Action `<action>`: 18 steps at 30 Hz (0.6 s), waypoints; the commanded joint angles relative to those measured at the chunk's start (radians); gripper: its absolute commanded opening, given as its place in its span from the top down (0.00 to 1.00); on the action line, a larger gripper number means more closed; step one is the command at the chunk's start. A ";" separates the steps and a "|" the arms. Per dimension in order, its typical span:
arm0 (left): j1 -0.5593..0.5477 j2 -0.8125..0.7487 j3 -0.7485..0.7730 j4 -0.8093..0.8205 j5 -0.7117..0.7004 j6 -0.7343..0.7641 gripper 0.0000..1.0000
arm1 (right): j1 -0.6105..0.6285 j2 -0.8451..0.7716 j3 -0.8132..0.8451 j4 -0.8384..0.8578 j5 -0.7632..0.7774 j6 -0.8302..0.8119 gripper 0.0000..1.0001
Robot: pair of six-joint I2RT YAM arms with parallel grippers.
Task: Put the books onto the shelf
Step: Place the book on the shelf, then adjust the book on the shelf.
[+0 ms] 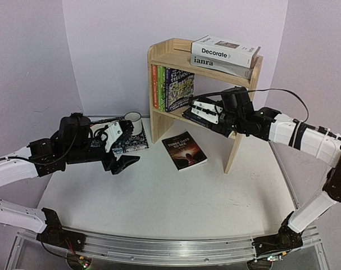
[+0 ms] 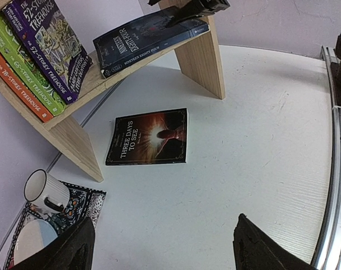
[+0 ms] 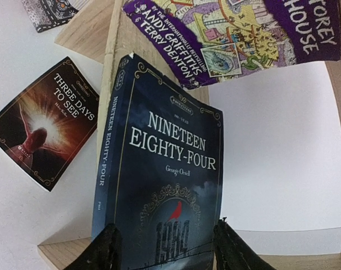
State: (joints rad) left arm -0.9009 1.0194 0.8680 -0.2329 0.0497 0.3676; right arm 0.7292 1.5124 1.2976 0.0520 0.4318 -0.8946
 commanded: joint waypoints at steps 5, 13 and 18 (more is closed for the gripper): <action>0.005 0.000 0.014 0.057 0.006 -0.004 0.14 | 0.001 0.033 0.096 -0.050 -0.027 0.084 0.61; 0.005 -0.002 0.008 0.057 0.007 -0.006 0.13 | 0.001 0.071 0.127 -0.137 -0.093 0.154 0.62; 0.005 0.002 0.008 0.058 0.008 0.001 0.13 | 0.001 0.070 0.107 -0.157 -0.092 0.175 0.64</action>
State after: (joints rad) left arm -0.9009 1.0206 0.8680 -0.2241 0.0502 0.3672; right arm 0.7292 1.5791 1.3834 -0.0688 0.3501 -0.7673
